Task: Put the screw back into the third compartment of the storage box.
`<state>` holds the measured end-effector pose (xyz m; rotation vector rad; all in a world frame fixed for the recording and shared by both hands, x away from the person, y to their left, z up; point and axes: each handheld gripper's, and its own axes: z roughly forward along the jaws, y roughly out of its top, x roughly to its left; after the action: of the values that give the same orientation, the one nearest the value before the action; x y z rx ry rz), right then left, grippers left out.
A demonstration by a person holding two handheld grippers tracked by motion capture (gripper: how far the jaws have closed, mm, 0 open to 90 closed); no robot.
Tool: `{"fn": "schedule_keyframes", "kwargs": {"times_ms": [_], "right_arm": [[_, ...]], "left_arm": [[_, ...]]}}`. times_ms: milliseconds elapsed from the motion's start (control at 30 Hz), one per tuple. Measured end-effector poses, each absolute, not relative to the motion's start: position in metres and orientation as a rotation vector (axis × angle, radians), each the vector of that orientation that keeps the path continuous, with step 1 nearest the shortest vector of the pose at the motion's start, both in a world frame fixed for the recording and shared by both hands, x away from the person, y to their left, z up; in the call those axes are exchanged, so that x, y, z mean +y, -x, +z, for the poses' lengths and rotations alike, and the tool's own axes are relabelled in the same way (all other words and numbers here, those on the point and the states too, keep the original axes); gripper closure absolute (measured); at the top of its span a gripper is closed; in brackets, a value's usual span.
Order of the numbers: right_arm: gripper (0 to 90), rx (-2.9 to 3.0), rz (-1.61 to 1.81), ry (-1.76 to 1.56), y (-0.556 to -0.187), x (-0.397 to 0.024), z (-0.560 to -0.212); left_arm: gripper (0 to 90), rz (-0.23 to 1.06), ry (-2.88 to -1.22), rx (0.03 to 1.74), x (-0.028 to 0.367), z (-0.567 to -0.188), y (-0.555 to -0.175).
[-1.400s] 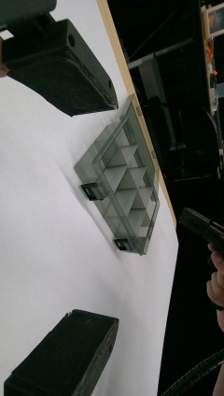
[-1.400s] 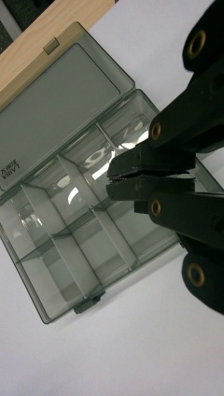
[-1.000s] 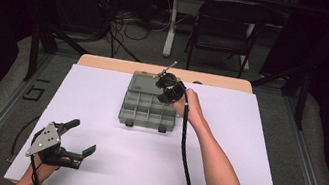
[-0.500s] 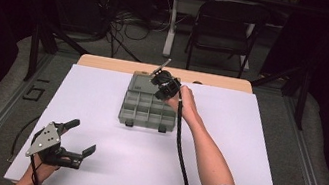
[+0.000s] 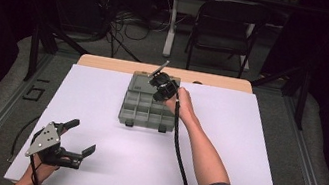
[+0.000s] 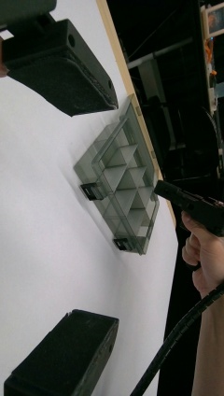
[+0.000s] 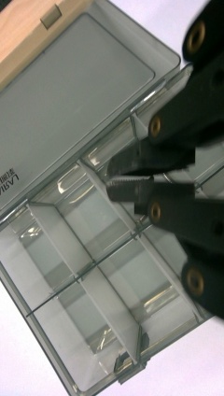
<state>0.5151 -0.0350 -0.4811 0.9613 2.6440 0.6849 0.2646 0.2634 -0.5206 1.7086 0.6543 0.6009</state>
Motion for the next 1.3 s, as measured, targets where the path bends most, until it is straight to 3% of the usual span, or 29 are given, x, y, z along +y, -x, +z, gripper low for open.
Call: {"fn": "schedule_keyframes", "kwargs": {"times_ms": [400, 533, 1067, 1300], "right_arm": [[38.0, 2.611, 0.806, -0.979, -0.498, -0.047, -0.472], [28.0, 2.599, 0.850, -0.957, -0.489, -0.055, -0.468], [4.5, 2.550, 1.032, -0.856, -0.435, -0.084, -0.456], [0.4, 2.493, 1.163, -0.824, -0.409, -0.099, -0.451]], "left_arm": [[0.0, 0.596, -1.715, 0.654, 0.263, -0.521, -0.265], [0.0, 0.598, -1.718, 0.654, 0.263, -0.521, -0.264], [0.0, 0.602, -1.718, 0.655, 0.262, -0.521, -0.264], [0.0, 0.600, -1.716, 0.659, 0.262, -0.521, -0.265]]}}
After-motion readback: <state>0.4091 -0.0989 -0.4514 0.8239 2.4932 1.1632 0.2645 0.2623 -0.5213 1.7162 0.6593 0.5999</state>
